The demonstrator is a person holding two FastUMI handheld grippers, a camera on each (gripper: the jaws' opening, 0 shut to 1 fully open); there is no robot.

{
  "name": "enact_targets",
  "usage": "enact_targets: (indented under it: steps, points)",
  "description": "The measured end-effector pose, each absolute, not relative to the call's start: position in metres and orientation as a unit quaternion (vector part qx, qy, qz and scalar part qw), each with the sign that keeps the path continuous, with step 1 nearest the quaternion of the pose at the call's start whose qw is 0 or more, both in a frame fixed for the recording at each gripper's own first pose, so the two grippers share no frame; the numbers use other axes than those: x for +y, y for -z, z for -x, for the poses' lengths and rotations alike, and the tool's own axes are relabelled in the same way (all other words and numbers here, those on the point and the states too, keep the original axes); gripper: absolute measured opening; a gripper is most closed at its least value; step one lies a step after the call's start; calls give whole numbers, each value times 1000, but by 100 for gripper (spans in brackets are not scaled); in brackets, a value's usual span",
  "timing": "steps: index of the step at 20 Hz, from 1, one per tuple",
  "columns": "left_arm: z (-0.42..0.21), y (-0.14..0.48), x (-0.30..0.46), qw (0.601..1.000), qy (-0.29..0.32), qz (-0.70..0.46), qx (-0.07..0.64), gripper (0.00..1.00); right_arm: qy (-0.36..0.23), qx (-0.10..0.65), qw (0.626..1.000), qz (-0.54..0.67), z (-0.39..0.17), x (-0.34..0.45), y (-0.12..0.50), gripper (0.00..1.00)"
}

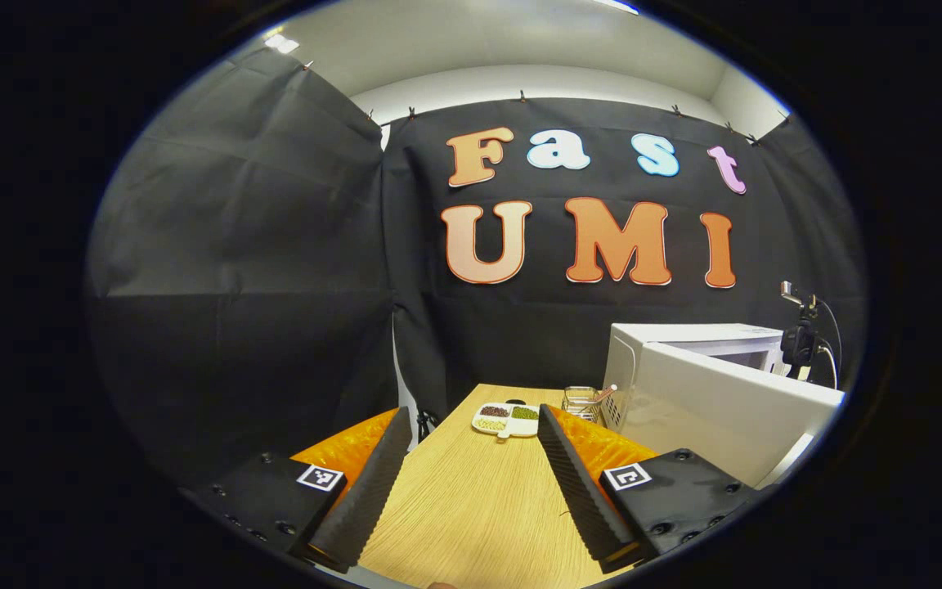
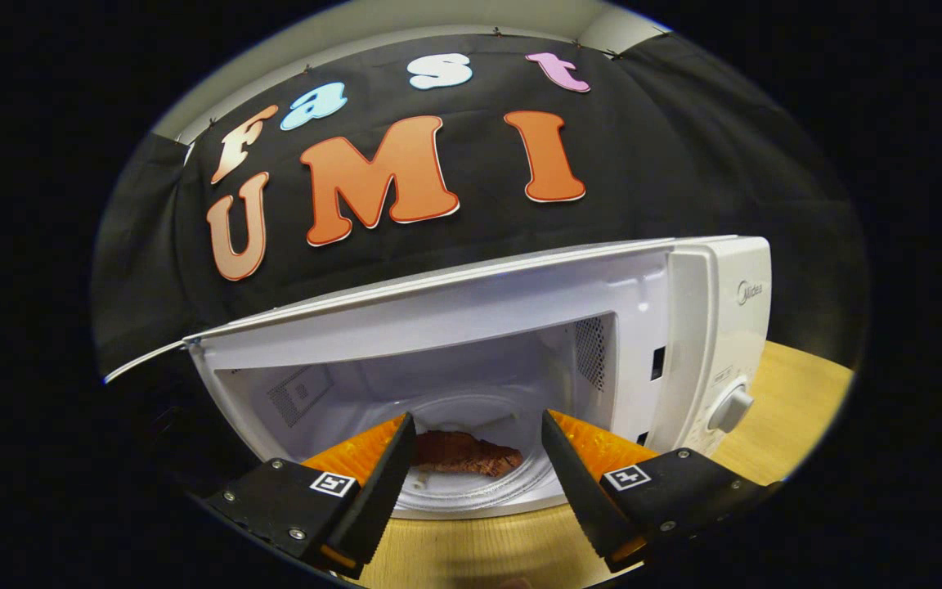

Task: Open the microwave oven with the left hand, put the food in, and close the microwave oven.

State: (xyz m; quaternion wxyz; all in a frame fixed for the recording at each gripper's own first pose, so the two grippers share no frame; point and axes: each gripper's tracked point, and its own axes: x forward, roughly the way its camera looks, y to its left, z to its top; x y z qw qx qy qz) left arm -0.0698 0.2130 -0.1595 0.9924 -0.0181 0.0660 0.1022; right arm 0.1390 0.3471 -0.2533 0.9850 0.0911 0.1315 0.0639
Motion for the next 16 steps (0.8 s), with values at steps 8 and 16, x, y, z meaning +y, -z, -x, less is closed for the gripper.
enact_targets:
  steps: [8, 16]
  points:
    - [88, 152, 194, 993, -95, 14, 63, 100, -123, 121, 984, -49, -75, 286, 193, 95]
    - [97, 150, 184, 994, -90, 11, 66, 100, -102, 87, 990, -28, -29, 173, 134, 94]
